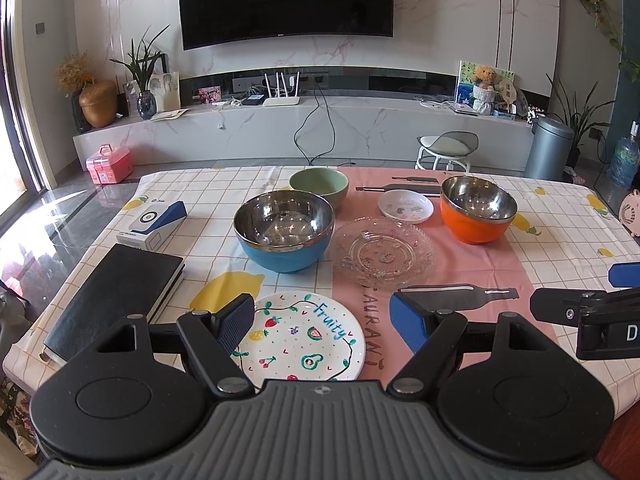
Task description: Organize plates and bowls
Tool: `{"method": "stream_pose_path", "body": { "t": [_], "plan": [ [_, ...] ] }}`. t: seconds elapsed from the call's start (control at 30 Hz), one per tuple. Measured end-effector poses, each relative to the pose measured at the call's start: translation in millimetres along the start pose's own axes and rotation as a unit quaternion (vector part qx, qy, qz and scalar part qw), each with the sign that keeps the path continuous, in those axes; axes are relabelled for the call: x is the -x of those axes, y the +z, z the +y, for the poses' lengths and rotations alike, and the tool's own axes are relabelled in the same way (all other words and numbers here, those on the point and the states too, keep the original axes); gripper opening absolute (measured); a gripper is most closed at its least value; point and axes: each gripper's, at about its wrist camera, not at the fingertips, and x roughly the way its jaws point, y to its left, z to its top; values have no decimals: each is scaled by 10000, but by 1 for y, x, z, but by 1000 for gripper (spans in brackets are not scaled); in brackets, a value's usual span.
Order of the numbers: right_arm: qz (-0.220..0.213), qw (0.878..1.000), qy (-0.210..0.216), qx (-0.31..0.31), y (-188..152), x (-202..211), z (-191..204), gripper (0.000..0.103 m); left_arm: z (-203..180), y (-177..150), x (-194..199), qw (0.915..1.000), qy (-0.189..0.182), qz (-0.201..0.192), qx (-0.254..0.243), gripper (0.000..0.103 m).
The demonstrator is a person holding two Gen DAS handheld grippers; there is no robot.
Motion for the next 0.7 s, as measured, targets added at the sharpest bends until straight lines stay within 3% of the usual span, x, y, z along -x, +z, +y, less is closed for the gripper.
{"method": "stream_pose_path", "body": {
  "t": [0.7],
  "plan": [
    [22, 10000, 6, -4, -1, -2, 0, 100, -3, -5, -5, 10000, -9, 18, -4, 90]
  ]
}}
